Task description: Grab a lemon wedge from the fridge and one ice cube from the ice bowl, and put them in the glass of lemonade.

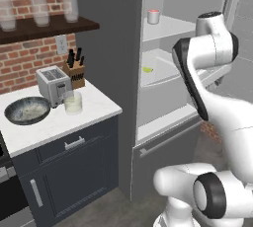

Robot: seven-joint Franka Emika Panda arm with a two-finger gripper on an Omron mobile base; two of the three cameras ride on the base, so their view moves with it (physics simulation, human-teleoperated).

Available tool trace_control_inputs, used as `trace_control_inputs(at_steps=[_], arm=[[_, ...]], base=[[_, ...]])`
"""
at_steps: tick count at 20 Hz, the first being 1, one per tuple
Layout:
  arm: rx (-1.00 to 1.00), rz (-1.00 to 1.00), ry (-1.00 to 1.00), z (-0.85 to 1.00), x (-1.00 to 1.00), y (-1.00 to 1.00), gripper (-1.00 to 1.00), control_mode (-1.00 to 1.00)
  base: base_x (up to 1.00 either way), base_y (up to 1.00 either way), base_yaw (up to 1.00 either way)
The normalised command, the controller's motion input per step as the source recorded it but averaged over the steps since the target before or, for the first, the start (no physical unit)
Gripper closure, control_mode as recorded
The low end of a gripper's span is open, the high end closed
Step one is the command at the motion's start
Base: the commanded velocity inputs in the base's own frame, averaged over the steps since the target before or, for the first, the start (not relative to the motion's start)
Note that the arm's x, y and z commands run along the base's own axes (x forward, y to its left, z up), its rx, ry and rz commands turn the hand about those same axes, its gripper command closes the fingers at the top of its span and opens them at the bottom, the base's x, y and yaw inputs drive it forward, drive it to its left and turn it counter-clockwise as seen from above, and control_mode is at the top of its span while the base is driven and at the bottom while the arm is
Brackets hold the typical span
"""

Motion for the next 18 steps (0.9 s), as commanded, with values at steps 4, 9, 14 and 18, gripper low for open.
trace_control_inputs(at_steps=[4,9,14,18], arm=[[0.01,0.19,-0.02,-0.04,-0.68,0.65,-1.0,-1.0],[0.08,0.1,-0.22,-0.01,-0.82,0.21,-1.0,-1.0],[0.16,0.0,-0.17,-0.13,-0.2,0.36,-1.0,-1.0],[0.04,0.0,-0.01,0.0,-0.16,0.16,-1.0,-1.0]], base=[[0.0,0.0,0.0],[0.0,0.0,0.0],[0.0,0.0,0.0],[0.0,0.0,0.0]])
